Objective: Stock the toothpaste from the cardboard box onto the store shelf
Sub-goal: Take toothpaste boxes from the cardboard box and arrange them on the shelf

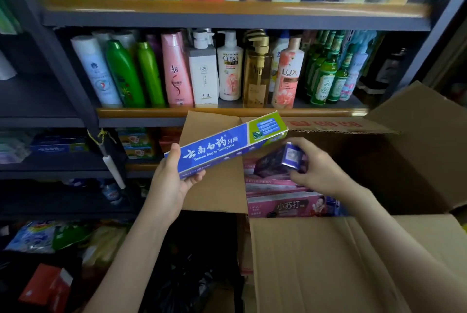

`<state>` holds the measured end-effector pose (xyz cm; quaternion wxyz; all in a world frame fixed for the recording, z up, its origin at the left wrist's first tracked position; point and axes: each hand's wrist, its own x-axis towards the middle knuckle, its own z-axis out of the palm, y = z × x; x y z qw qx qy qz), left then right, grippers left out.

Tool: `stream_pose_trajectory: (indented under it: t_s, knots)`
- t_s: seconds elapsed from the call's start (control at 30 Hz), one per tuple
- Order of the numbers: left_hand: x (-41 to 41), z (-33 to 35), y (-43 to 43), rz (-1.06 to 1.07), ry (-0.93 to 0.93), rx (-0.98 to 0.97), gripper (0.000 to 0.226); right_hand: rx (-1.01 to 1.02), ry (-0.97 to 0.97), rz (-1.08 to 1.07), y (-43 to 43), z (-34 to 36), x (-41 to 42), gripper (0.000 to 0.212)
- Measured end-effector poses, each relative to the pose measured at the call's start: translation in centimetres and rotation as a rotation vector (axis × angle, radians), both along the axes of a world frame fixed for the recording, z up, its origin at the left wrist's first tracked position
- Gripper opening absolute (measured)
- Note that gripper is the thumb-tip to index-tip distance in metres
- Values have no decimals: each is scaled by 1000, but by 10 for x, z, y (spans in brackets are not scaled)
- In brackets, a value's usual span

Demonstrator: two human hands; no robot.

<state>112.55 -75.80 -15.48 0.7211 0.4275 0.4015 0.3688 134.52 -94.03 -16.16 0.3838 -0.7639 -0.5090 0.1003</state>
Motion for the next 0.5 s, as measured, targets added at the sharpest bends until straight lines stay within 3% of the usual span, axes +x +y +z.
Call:
stream_pose_trajectory:
  t_s: [0.2,0.5]
  knots:
    - [29,8,-33,-79,-62,18,27,469,618,75,-84,42,0,43]
    - [41,9,-83,-241,-14,-27,40,646,956,284,-124,38,-14,51]
